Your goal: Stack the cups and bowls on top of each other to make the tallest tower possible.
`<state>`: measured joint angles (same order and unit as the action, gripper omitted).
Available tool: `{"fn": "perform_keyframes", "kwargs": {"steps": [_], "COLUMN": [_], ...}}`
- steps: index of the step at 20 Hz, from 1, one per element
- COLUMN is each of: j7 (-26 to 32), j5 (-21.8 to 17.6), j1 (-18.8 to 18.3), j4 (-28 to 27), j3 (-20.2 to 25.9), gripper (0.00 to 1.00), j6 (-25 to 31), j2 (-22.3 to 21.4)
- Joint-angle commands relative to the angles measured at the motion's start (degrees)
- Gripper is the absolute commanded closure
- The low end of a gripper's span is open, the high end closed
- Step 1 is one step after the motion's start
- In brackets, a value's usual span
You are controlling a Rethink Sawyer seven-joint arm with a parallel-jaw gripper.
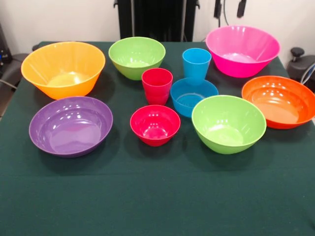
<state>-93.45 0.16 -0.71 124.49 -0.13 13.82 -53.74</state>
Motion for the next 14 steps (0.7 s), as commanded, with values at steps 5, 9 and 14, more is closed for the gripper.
{"fn": "perform_keyframes", "kwargs": {"steps": [5,9,14], "j7": [-9.90,-9.82,-10.31], "j5": [-1.82,-2.08,-1.86], "j1": [-1.19,-1.97,-1.33], "j4": [-1.59,-2.52,-2.74], "j3": [2.11,2.90,2.33], "gripper": [0.00,0.00,0.00], "j6": [-10.15,-12.78,-15.17], "j2": [14.39,17.68,19.91]}}
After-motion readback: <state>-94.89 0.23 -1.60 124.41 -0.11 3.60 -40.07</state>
